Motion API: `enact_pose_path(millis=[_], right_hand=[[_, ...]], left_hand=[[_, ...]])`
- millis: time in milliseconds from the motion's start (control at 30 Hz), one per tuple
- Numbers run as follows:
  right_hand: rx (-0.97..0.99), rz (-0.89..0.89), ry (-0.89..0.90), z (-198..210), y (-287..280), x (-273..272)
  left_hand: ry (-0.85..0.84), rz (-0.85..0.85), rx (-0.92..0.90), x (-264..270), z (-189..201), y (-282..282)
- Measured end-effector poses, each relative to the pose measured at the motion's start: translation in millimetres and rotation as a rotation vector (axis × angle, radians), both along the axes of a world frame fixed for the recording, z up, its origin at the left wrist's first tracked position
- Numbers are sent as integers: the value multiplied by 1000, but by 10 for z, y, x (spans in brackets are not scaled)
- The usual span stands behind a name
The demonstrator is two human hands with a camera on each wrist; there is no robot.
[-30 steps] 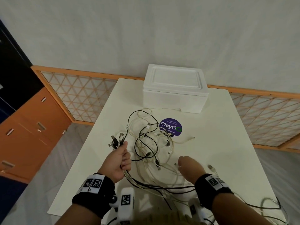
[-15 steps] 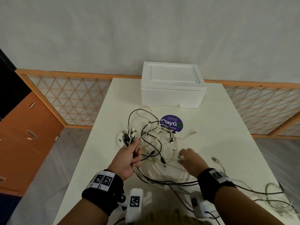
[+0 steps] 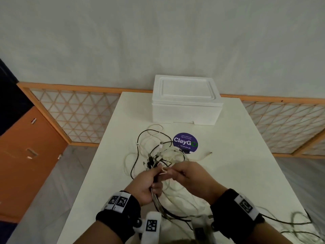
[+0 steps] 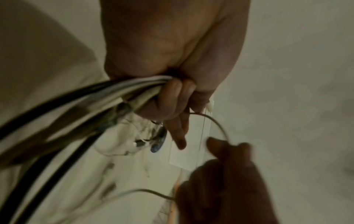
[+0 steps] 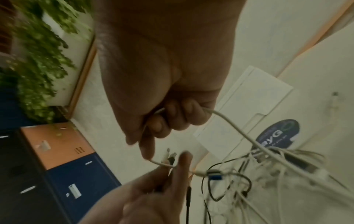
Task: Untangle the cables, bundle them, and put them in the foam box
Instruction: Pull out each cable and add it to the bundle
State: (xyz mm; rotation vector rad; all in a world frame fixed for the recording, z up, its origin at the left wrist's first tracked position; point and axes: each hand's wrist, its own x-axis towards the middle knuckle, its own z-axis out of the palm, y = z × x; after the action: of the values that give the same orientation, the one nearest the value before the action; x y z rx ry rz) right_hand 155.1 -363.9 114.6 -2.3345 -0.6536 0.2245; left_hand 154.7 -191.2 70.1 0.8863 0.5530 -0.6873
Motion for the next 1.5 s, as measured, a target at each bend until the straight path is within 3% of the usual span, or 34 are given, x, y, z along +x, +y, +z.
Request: enact_pose_path(millis=[100,200,267,400,533,767,833,967,1033,1167,1267,1367,1433,1500], right_hand=[[-334,228,-53,-96,-37,-71],[-535,259,27,-264,-188,-128],[-499,151,68,-287,-302,-109],[-100,-172,155,-150,-373,16],[23,-204,118,-32,-273,92],[-96,17,2,44,129,53],[-181,41,32,43,152,70],[-367,-63,153,-143,-179,282],[-494,-154,136,-267,-475,405],[-471,-259,67,-168,-724,560],[-194,-385,39,164,-592,592],[-53,-371,-21,442,-398,604],[-129,-328,-42,549,-314,593],[-392,-288,-52,608,-300,551]], left_hand=[[-66,212,-55,199,100,26],[-174,282,-21,409,220,148],[-221,281,7,470,243,195],[-221,264,48,374,135,106],[-228,208,13,225,103,-24],[-328,115,148,125,248,-137],[-322,232,159,172,290,-49],[-289,591,-169,274,481,408],[-358,650,-205,275,590,700],[-471,602,-68,241,639,997],[-487,494,52,216,607,856],[-505,382,167,188,615,624],[-516,346,187,187,648,514],[-513,345,170,191,689,472]])
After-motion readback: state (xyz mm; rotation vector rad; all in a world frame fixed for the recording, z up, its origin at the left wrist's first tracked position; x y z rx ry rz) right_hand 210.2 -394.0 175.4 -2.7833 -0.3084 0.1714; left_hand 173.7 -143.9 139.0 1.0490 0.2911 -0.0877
